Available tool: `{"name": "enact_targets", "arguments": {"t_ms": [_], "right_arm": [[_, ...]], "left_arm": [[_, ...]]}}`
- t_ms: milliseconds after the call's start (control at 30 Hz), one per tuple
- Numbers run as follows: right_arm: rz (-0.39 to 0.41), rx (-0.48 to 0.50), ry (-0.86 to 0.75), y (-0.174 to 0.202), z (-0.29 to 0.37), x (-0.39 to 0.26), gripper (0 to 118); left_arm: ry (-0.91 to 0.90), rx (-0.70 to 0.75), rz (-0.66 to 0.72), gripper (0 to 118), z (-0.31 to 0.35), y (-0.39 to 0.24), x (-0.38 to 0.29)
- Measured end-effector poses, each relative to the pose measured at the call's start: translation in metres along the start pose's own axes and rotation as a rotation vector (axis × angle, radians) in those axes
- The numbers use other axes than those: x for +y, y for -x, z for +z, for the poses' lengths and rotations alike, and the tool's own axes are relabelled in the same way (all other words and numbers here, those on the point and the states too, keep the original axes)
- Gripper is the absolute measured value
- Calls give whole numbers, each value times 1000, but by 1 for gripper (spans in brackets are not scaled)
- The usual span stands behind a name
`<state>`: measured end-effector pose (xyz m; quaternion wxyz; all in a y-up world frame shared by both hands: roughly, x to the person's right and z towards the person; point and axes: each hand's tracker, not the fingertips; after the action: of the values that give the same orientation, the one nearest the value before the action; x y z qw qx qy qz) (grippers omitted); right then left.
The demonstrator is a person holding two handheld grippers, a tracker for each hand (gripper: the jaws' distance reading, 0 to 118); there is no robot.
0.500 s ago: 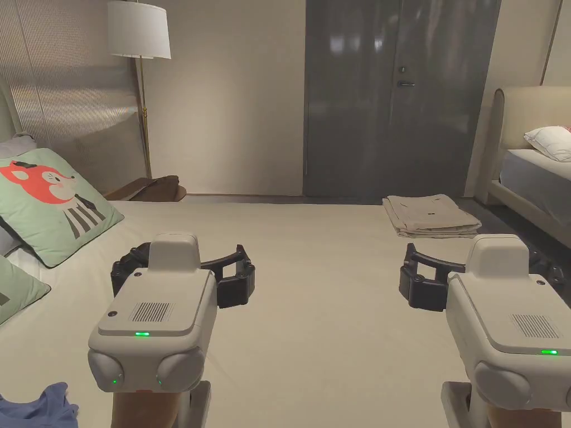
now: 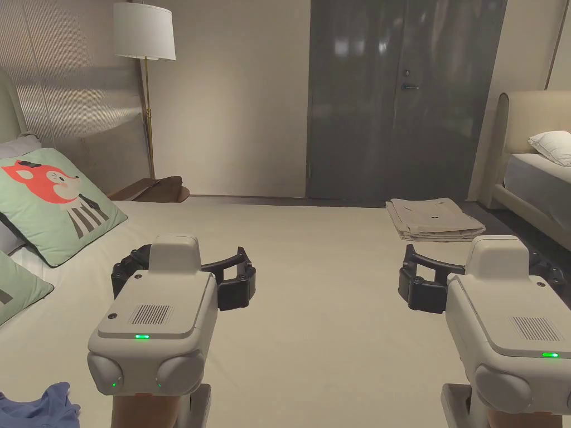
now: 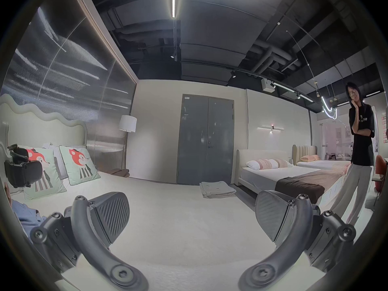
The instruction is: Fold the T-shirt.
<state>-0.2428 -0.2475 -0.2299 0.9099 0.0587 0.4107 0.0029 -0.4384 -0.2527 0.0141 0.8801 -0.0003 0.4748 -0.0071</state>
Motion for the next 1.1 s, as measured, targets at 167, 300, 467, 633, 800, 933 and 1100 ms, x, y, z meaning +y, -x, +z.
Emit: {"name": "enact_targets", "arguments": {"t_ms": [167, 300, 467, 633, 800, 933, 1100], "right_arm": [[-2, 3, 2, 1, -3, -2, 117], [4, 2, -5, 0, -2, -1, 117], [-1, 3, -2, 0, -1, -1, 117], [0, 1, -5, 0, 0, 1, 117], [1, 2, -8, 1, 0, 2, 117], [5, 1, -9, 1, 0, 3, 117], [3, 2, -6, 2, 0, 3, 117]], "left_arm": [[-5, 2, -5, 111, 1, 0, 0], [-7, 8, -3, 111, 1, 1, 0], [-2, 4, -6, 111, 1, 0, 0], [-5, 3, -6, 111, 1, -1, 0], [-5, 3, -9, 111, 1, -2, -1], [-3, 4, -2, 111, 1, -1, -1], [-4, 4, -7, 111, 2, -1, -1]]}}
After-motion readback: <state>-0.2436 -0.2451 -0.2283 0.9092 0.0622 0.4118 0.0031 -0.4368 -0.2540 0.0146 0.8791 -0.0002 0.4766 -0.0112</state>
